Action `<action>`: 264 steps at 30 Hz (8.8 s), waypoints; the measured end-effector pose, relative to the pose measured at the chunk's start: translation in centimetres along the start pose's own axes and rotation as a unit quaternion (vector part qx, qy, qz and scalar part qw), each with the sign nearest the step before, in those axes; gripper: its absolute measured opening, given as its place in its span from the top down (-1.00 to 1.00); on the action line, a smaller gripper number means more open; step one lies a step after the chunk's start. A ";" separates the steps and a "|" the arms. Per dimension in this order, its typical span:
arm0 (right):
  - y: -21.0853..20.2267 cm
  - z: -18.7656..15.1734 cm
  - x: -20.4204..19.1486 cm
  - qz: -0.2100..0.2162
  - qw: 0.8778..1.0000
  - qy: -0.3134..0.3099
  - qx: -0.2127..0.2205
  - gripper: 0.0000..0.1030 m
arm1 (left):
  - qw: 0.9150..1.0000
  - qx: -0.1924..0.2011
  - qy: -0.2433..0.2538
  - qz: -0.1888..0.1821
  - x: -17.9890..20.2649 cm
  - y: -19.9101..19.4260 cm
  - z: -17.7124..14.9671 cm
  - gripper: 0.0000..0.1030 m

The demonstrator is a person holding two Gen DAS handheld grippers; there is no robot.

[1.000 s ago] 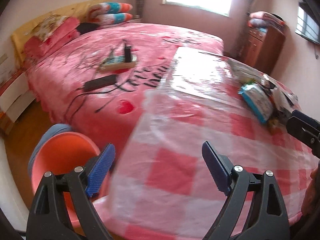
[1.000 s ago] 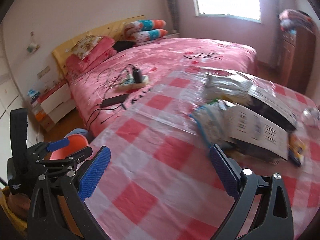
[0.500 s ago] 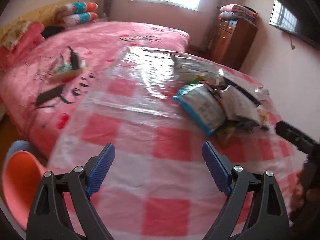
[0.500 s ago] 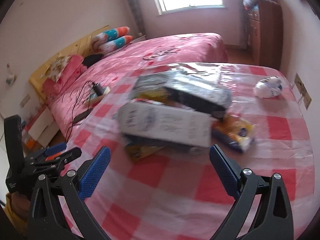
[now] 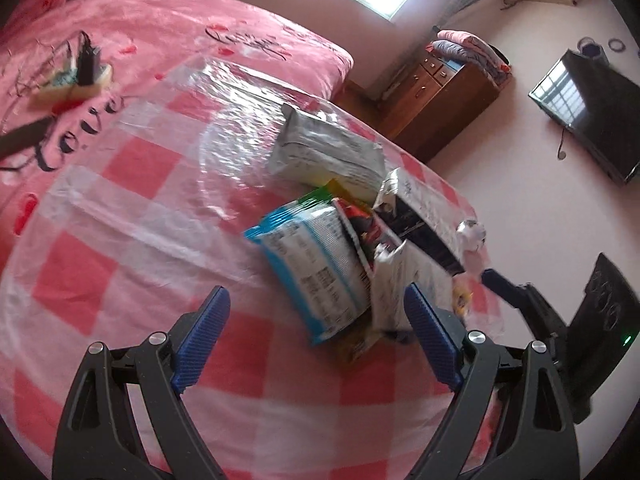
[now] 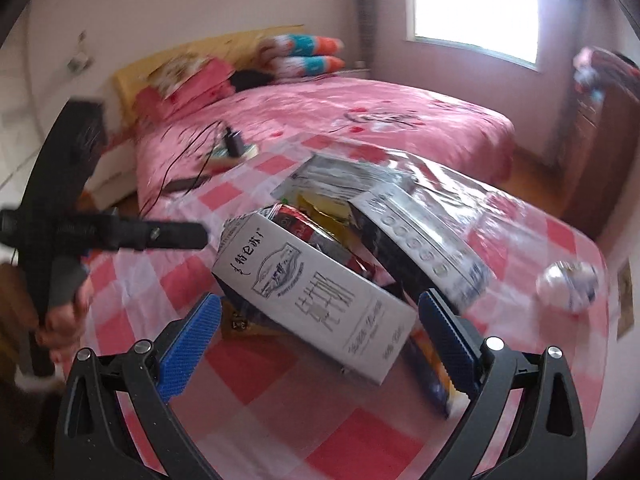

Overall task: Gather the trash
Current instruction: 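Grasp the white milk carton with the right tool and lift it, then grasp the blue-and-white snack bag with the left tool and lift it, then carry the snack bag with left tool while right tool carries the milk carton to the bin, then open the left tool over the bin while right tool releases the milk carton, then move both open tools back toward the trash pile on the table, then lower the left tool onto the red chip bag in the pile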

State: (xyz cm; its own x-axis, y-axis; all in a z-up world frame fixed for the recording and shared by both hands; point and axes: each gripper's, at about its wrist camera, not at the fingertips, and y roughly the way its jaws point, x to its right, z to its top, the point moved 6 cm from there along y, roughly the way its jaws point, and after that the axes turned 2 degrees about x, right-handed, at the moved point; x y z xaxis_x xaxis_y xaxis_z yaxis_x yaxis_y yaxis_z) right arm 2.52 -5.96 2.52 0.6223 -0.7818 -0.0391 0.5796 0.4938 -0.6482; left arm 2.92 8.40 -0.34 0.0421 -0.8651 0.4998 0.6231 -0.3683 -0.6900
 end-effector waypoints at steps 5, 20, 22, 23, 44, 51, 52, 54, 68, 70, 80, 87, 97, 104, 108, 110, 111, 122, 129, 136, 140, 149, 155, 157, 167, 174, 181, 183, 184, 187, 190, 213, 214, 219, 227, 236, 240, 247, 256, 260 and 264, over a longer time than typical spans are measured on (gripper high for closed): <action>2.3 0.3 -0.1 0.029 0.999 -0.034 -0.022 -0.90 | 1.000 -0.013 -0.022 0.003 -0.2 1.9 1.5 -0.73; 6.2 -0.7 0.3 0.034 0.994 -0.073 -0.072 -0.86 | 0.998 -0.033 -0.052 -0.026 -0.8 3.7 2.5 -0.73; 5.8 -1.1 0.2 0.048 0.994 -0.062 -0.072 -0.83 | 0.998 -0.031 -0.042 -0.037 -0.8 3.2 2.1 -0.73; 5.4 -1.2 0.0 0.053 0.994 -0.059 -0.072 -0.82 | 0.998 -0.032 -0.035 -0.037 -0.8 3.0 1.9 -0.73; 0.4 -3.6 4.2 -0.002 0.987 0.155 -0.034 -0.33 | 0.983 -0.049 0.136 0.109 3.1 6.4 -1.3 -0.73; 0.0 -4.4 4.4 0.033 0.980 0.196 -0.010 -0.33 | 0.983 -0.033 0.118 0.139 2.5 6.3 -0.3 -0.70; 0.0 -4.5 4.4 0.037 0.980 0.198 -0.010 -0.33 | 0.982 -0.031 0.118 0.144 2.4 6.2 -0.3 -0.67; 0.1 -4.7 4.0 0.055 0.977 0.206 -0.009 -0.33 | 0.983 -0.030 0.111 0.145 2.3 6.0 -0.4 -0.56; -0.3 -4.7 1.3 0.100 0.977 0.188 -0.005 -0.32 | 0.982 -0.060 0.083 0.158 0.5 3.0 -2.4 -0.04; -0.4 -4.7 1.1 0.108 0.975 0.192 -0.003 -0.32 | 0.981 -0.065 0.087 0.164 0.2 2.5 -3.1 -0.04; 0.3 -4.7 1.4 0.125 0.970 0.211 -0.007 -0.32 | 0.981 -0.068 0.103 0.150 -1.4 -0.9 -5.4 -0.03; 0.7 -4.4 1.2 0.119 0.962 0.248 -0.008 -0.31 | 0.985 -0.056 0.119 0.114 -1.7 -2.4 -5.6 -0.02; -0.2 -3.9 -0.8 0.085 0.953 0.290 -0.013 -0.30 | 0.990 -0.033 0.114 0.071 -4.0 -5.2 -5.3 -0.02; 0.1 -2.3 -3.8 0.102 0.948 0.301 -0.024 -0.30 | 0.993 -0.020 0.098 0.063 -6.5 -7.2 -5.3 -0.02; 0.8 -1.1 -6.0 0.122 0.945 0.301 -0.032 -0.29 | 0.994 -0.010 0.087 0.063 -8.2 -8.4 -5.2 -0.02; 1.3 -0.5 -7.2 0.133 0.944 0.299 -0.038 -0.29 | 0.994 -0.003 0.082 0.067 -9.3 -9.4 -5.2 -0.02; 1.7 -0.1 -8.1 0.140 0.944 0.296 -0.042 -0.30 | 0.994 0.000 0.079 0.071 -9.8 -9.8 -5.2 -0.02; 6.1 4.3 -19.7 0.243 0.935 0.240 -0.095 -0.30 | 0.989 0.039 0.006 0.141 -19.9 -16.5 -6.0 -0.02; 9.2 6.2 -28.2 0.305 0.922 0.198 -0.134 -0.30 | 0.977 0.061 -0.052 0.197 -27.1 -20.2 -7.1 -0.02; 12.0 7.7 -36.0 0.342 0.912 0.162 -0.161 -0.30 | 0.967 0.069 -0.100 0.222 -32.3 -21.6 -8.6 -0.03; 13.6 7.6 -38.0 0.342 0.913 0.151 -0.163 -0.50 | 0.960 0.060 -0.116 0.247 -34.6 -21.4 -9.9 -0.24; 14.2 6.1 -35.2 0.292 0.926 0.185 -0.152 -0.64 | 0.948 0.094 -0.107 0.283 -35.7 -23.2 -10.4 -0.56; 12.1 5.4 -30.3 0.231 0.946 0.201 -0.109 -0.74 | 0.947 0.137 -0.065 0.284 -34.2 -23.8 -9.4 -0.68; 11.4 5.2 -29.0 0.221 0.948 0.207 -0.097 -0.74 | 0.947 0.154 -0.060 0.277 -33.5 -23.9 -8.9 -0.68; 8.6 2.9 -25.3 0.182 0.959 0.211 -0.052 -0.74 | 0.956 0.164 -0.027 0.243 -29.2 -22.3 -7.8 -0.68; 6.3 2.1 -22.5 0.156 0.963 0.220 -0.005 -0.83 | 0.970 0.105 -0.016 0.217 -26.2 -19.5 -7.8 -0.68; 4.3 1.6 -20.4 0.138 0.967 0.209 0.040 -0.90 | 0.973 0.100 0.016 0.206 -22.9 -18.5 -7.8 -0.68; 4.0 1.6 -20.0 0.139 0.967 0.211 0.042 -0.90 | 0.974 0.102 0.023 0.202 -21.9 -18.3 -7.8 -0.68; 4.0 1.5 -19.8 0.139 0.966 0.211 0.044 -0.90 | 0.974 0.103 0.028 0.202 -21.5 -18.1 -7.8 -0.68; 3.5 1.2 -18.6 0.143 0.963 0.223 0.052 -0.90 | 0.973 0.097 0.037 0.204 -20.4 -17.5 -7.8 -0.68; 2.9 0.9 -17.6 0.145 0.960 0.232 0.059 -0.90 | 0.972 0.087 0.045 0.215 -19.5 -16.7 -7.9 -0.68; 0.6 -2.7 -9.2 0.116 0.949 0.286 0.064 -0.90 | 0.971 0.033 0.115 0.207 -11.9 -11.3 -8.8 -0.68; 0.5 -2.8 -8.9 0.113 0.949 0.287 0.063 -0.90 | 0.971 0.031 0.116 0.208 -11.6 -11.1 -8.8 -0.68; -0.7 -3.4 -6.5 0.081 0.949 0.297 0.075 -0.90 | 0.971 0.020 0.127 0.201 -9.9 -10.0 -8.6 -0.68; -3.3 -4.2 -1.7 0.015 0.943 0.316 0.104 -0.90 | 0.976 0.013 0.149 0.162 -5.4 -7.7 -7.7 -0.68; -5.8 -5.4 5.8 -0.050 0.922 0.364 0.123 -0.90 | 0.982 0.017 0.165 0.094 0.7 -4.8 -5.0 -0.68; -5.8 -5.5 8.8 -0.080 0.919 0.369 0.117 -0.90 | 0.987 0.004 0.149 0.068 2.5 -2.6 -3.8 -0.68; -5.7 -6.2 12.2 -0.076 0.914 0.383 0.107 -0.88 | 0.997 -0.012 0.075 0.026 3.8 1.3 -2.3 -0.68; -4.5 -6.2 11.9 -0.041 0.912 0.395 0.099 -0.62 | 1.000 -0.010 -0.002 0.029 3.9 5.3 -0.6 -0.67; -4.6 -6.5 12.3 -0.052 0.911 0.397 0.095 -0.62 | 0.999 -0.006 -0.013 0.046 3.9 6.2 0.0 -0.67; -3.9 -7.1 12.8 -0.050 0.908 0.407 0.083 -0.62 | 0.998 -0.005 -0.015 0.065 4.0 7.1 0.4 -0.67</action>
State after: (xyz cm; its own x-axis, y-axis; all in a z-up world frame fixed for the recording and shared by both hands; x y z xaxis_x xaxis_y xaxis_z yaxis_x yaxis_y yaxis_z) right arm 4.51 -20.55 -0.82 0.0068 -0.8153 -0.5789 0.7257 0.4023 -0.5581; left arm 7.79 2.42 -3.01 0.1459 -0.8949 0.4217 0.6034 -0.2572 -0.7548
